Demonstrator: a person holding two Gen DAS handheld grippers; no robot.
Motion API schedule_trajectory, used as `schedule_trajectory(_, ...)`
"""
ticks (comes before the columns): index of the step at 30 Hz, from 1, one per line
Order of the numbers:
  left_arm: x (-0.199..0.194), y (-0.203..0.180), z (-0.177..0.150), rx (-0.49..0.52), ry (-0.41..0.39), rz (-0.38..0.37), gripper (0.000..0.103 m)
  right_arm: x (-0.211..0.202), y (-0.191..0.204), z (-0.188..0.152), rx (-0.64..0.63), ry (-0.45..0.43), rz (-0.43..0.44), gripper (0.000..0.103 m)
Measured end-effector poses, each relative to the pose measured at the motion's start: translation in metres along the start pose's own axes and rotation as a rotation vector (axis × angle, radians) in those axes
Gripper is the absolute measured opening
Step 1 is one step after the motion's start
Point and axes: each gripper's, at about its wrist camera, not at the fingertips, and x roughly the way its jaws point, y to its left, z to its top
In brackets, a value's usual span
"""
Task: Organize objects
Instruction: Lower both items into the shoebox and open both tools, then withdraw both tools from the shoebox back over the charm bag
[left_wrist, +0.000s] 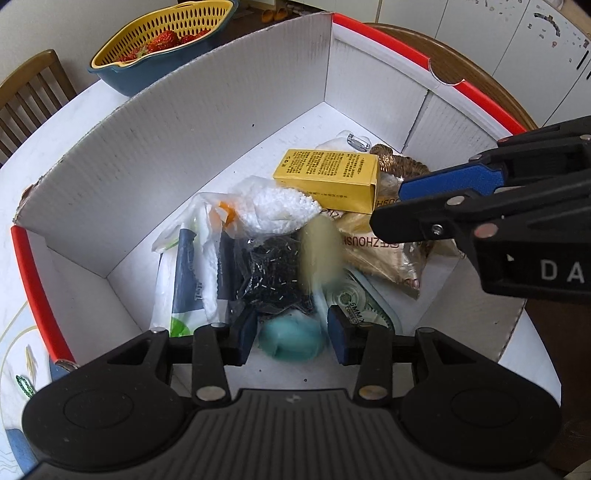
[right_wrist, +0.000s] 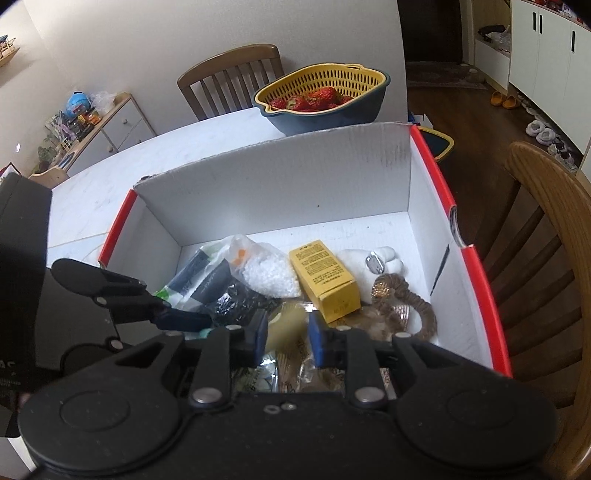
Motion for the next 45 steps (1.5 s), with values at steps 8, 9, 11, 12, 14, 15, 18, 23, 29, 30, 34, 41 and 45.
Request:
schedule_trajectory(8, -0.007, 0.001, -0.002, -0.027, -0.030, 0.003, 0.054, -0.008, -0.011, -0.005, 0.026, -0.004, 0.007, 0.028)
schedule_trajectory(9, -0.008, 0.002, -0.003, -0.033, -0.038, 0.003, 0.054, -0.010, -0.012, -0.006, 0.027, -0.005, 0.009, 0.029)
schedule_trajectory(11, -0.013, 0.003, -0.005, -0.045, -0.055, -0.003, 0.054, -0.014, -0.012, -0.008, 0.023, -0.009, 0.011, 0.030)
schedule_trajectory(12, -0.017, 0.003, -0.006, -0.051, -0.066, -0.005, 0.054, -0.015, -0.011, -0.009, 0.022, -0.012, 0.014, 0.030)
schedule_trajectory(14, -0.023, 0.004, -0.009, -0.063, -0.087, -0.007, 0.054, -0.020, -0.010, -0.010, 0.018, -0.018, 0.018, 0.031)
schedule_trajectory(15, -0.026, 0.004, -0.011, -0.069, -0.099, -0.009, 0.054, -0.022, -0.009, -0.012, 0.016, -0.021, 0.018, 0.031)
schedule_trajectory(18, -0.039, 0.006, -0.017, -0.086, -0.131, -0.018, 0.054, -0.027, -0.005, -0.014, 0.013, -0.029, 0.020, 0.033)
schedule_trajectory(23, -0.060, 0.006, -0.027, -0.092, -0.182, -0.030, 0.054, -0.037, 0.004, -0.017, -0.003, -0.045, 0.017, 0.036)
schedule_trajectory(29, -0.082, 0.011, -0.039, -0.105, -0.237, -0.040, 0.054, -0.047, 0.017, -0.020, -0.015, -0.069, 0.015, 0.039)
schedule_trajectory(30, -0.086, 0.012, -0.041, -0.105, -0.246, -0.042, 0.054, -0.049, 0.019, -0.020, -0.017, -0.073, 0.012, 0.040)
schedule_trajectory(34, -0.099, 0.017, -0.050, -0.106, -0.275, -0.052, 0.054, -0.054, 0.029, -0.023, -0.021, -0.086, 0.005, 0.042)
schedule_trajectory(41, -0.120, 0.028, -0.067, -0.097, -0.324, -0.052, 0.062, -0.063, 0.050, -0.030, -0.027, -0.114, -0.018, 0.052)
schedule_trajectory(45, -0.129, 0.041, -0.078, -0.098, -0.342, -0.055, 0.064, -0.066, 0.063, -0.033, -0.018, -0.126, -0.028, 0.057)
